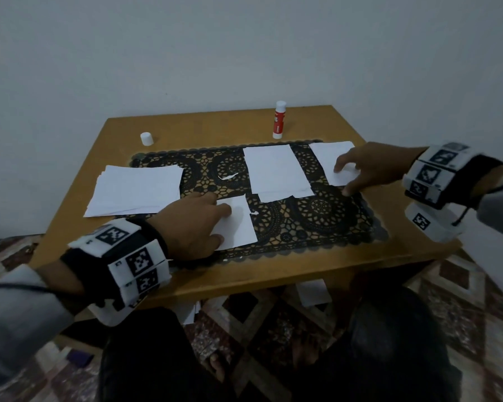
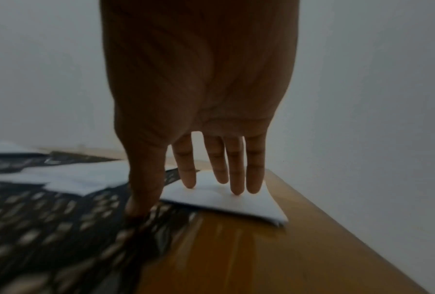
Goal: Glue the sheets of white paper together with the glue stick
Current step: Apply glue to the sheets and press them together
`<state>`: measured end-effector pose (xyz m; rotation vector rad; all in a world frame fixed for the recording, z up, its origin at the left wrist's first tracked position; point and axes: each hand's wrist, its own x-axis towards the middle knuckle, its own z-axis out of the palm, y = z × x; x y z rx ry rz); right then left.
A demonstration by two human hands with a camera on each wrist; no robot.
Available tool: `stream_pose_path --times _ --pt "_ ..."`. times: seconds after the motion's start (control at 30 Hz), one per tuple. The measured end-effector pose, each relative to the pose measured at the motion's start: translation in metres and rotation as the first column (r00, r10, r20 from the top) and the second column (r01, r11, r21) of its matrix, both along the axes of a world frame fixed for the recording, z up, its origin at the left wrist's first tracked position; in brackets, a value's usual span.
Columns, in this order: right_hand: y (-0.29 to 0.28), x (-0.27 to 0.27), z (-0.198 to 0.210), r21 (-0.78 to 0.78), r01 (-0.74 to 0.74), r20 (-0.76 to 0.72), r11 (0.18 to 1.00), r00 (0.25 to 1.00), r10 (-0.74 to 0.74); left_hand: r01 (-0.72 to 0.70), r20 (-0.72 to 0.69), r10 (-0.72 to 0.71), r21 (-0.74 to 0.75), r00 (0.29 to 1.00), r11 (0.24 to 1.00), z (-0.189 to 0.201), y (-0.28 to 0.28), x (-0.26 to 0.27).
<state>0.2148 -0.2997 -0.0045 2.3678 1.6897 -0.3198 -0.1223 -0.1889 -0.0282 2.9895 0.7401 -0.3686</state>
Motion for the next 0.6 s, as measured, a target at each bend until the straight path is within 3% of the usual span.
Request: stream_pose_path --times 0.17,0.47,0.6 --pt "-0.013 -0.004 -0.018 0.122 -0.118 0.025 0.985 0.993 0.116 -0.009 -0.007 0.009 -0.016 1.000 1.000 0.000 0.000 -0.002" --pt "-0.020 -0.002 -0.036 0.300 -0.217 0.109 0.929 0.975 0.192 -0.018 -0.027 0.018 -0.023 0.999 1.000 0.000 -0.001 -0.001" --pt "-0.016 -0.001 -0.036 0.467 -0.114 0.039 0.877 0.993 0.109 -0.022 -0.021 0.021 -0.045 1.000 0.999 0.001 0.000 -0.002"
